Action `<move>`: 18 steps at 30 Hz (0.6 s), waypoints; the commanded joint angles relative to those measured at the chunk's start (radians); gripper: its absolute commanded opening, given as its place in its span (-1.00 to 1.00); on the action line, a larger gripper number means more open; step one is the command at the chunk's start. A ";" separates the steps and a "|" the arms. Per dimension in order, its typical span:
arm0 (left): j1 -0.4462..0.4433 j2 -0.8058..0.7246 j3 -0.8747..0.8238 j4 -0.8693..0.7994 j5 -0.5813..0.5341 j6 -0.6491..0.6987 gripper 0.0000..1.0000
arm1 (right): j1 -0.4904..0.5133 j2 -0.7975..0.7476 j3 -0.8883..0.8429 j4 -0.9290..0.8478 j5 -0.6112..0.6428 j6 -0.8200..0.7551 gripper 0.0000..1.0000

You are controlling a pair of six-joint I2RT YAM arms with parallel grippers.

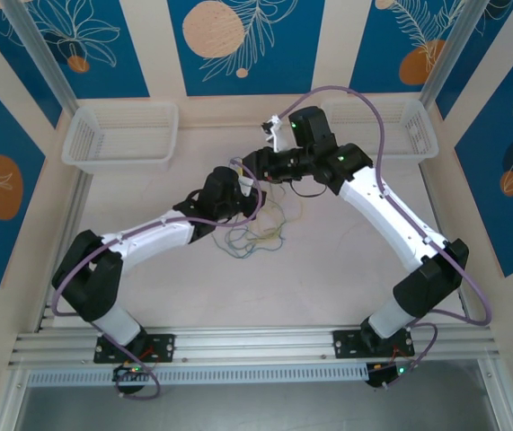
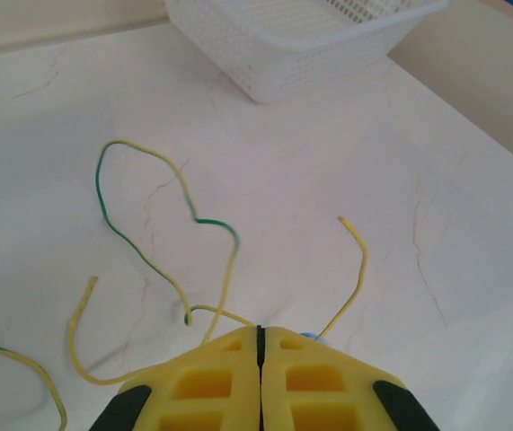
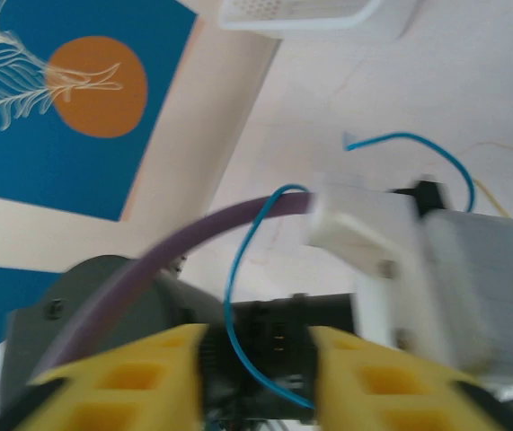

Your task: Untangle the cables

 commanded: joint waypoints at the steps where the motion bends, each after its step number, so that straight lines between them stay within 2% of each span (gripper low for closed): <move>1: -0.010 -0.056 -0.041 -0.003 -0.055 -0.013 -1.00 | -0.034 -0.090 -0.069 -0.045 0.103 -0.025 0.12; 2: -0.010 -0.070 -0.059 0.010 -0.064 -0.012 -1.00 | -0.058 -0.131 -0.125 -0.014 0.143 -0.013 0.33; 3: -0.009 -0.081 -0.070 0.016 -0.069 -0.012 -1.00 | -0.094 -0.183 -0.188 0.029 0.156 0.012 0.47; 8: -0.009 -0.061 -0.061 -0.027 -0.074 -0.002 -1.00 | -0.336 -0.355 -0.480 0.212 0.081 0.152 0.71; 12: -0.009 -0.047 -0.075 -0.016 -0.079 -0.019 -1.00 | -0.400 -0.307 -0.554 0.147 0.054 0.153 0.69; 18: -0.009 -0.064 -0.085 -0.013 -0.094 -0.024 -1.00 | -0.380 -0.192 -0.714 0.199 -0.050 0.226 0.48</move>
